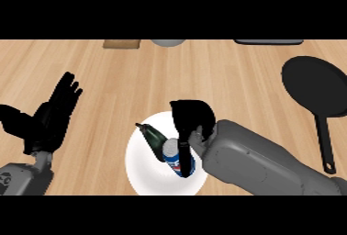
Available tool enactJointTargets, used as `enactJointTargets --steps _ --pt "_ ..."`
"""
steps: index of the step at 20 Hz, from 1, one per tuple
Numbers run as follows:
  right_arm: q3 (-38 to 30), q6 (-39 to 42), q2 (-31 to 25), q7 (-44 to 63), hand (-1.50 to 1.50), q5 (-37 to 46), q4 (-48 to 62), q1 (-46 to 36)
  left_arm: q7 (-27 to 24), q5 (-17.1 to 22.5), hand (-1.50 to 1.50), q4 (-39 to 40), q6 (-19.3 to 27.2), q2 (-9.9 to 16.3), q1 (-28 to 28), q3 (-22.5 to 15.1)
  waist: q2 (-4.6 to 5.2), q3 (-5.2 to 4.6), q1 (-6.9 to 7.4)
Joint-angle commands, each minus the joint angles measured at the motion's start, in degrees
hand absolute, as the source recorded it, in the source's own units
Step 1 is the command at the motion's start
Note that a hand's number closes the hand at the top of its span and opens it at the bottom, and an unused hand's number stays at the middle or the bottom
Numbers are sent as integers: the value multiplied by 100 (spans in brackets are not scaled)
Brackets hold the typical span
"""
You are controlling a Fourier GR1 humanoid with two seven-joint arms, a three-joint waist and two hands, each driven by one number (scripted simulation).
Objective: Pick the can from the plate and place it in the pan
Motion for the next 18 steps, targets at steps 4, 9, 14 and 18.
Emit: enactJointTargets --steps 4,9,14,18 --pt "589 971 459 1546 -150 -375 878 -909 65 -17 0 -37 -48 -44 -60 -44 -24 -8 76" --pt "665 939 491 1546 -150 -558 1223 -1367 -68 -47 0 106 -31 -87 109 40 -51 2 -61" --pt "701 673 1248 1547 -150 -658 1878 -1697 -7 -26 0 85 -60 -45 27 178 -16 13 -49" --pt "927 745 1388 1548 -150 -750 2417 -1732 89 -61 0 61 -47 -94 -75 125 -10 14 -59"
